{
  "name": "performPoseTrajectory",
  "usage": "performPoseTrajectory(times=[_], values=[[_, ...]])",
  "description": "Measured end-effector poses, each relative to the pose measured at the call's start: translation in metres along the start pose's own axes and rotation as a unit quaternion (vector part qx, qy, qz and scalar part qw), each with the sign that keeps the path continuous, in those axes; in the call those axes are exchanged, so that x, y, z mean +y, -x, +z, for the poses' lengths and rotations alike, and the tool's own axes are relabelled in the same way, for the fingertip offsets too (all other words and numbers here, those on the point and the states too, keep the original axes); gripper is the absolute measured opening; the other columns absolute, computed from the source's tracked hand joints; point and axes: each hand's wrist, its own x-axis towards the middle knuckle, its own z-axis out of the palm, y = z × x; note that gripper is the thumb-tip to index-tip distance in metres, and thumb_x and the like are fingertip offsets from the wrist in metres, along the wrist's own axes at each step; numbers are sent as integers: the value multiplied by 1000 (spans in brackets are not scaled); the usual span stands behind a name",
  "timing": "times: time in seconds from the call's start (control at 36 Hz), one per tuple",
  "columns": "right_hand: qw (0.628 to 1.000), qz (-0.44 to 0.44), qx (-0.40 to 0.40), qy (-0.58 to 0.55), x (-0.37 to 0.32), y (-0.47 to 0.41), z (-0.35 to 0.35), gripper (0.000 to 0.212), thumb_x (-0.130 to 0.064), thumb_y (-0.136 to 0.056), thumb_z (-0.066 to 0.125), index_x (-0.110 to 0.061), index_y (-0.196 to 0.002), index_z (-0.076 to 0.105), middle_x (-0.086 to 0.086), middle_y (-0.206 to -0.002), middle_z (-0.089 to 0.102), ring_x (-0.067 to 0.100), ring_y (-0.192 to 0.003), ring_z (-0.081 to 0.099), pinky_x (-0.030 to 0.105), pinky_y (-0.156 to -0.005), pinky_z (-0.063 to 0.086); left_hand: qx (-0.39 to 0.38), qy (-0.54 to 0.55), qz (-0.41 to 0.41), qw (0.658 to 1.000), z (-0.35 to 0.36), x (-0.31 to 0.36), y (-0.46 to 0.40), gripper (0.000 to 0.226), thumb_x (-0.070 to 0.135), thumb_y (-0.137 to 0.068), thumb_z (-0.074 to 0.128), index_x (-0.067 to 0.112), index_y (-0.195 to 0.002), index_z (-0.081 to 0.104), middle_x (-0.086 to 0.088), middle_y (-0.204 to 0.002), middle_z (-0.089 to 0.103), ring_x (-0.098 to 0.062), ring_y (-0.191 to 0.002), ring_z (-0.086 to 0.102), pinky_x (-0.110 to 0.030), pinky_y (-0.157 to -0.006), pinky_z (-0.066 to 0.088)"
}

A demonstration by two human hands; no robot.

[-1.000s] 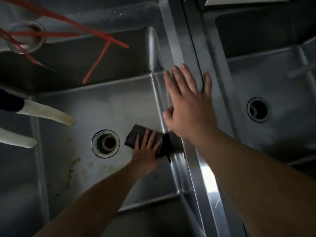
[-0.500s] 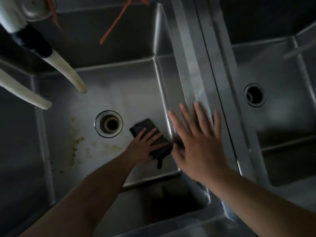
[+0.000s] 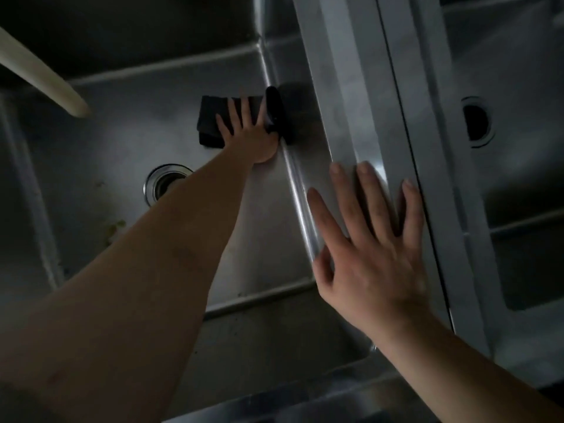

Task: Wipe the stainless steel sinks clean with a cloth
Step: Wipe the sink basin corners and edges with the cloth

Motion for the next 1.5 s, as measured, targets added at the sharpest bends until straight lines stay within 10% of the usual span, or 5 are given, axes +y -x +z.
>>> performPoseTrajectory(times=[0.5,0.64,0.89,1.11,1.5], values=[[1000,1,-29,6,-1,0,-2,69,-41,-80,49,-19,-146,45,11,-165,11,36,-152,6,67,-116,4,-355,77,81,928,27,9,228,70,54,-99,42,25,-158,19,-6,-166,12,-33,-152,8,-48,-122,17],[999,-10,-53,0,-2,2,-3,70,-45,-82,43,-25,-149,39,11,-165,7,36,-152,3,68,-116,3,-137,350,-64,924,-43,-47,294,48,20,-97,60,11,-143,49,-12,-148,48,-27,-137,44,-32,-114,32],[938,-254,-90,-218,-54,21,-18,68,-33,-81,49,-26,-148,39,5,-164,19,29,-150,19,66,-114,16,35,112,-310,944,-52,-146,454,59,58,-95,43,41,-150,31,-2,-166,9,-30,-152,0,-51,-121,2],[811,142,-479,-306,-95,-28,55,76,-42,-95,48,-34,-158,6,6,-166,-10,38,-151,-1,50,-123,14,162,99,-354,916,-25,-153,470,59,58,-89,34,36,-142,47,3,-161,30,-19,-152,9,-49,-122,2],[910,-103,-400,-47,-121,-52,150,61,-42,-88,63,-40,-142,33,11,-155,21,44,-139,22,64,-111,24,230,111,-349,902,-20,-155,469,47,48,-87,39,29,-119,68,9,-137,59,-20,-142,34,-54,-120,11]])
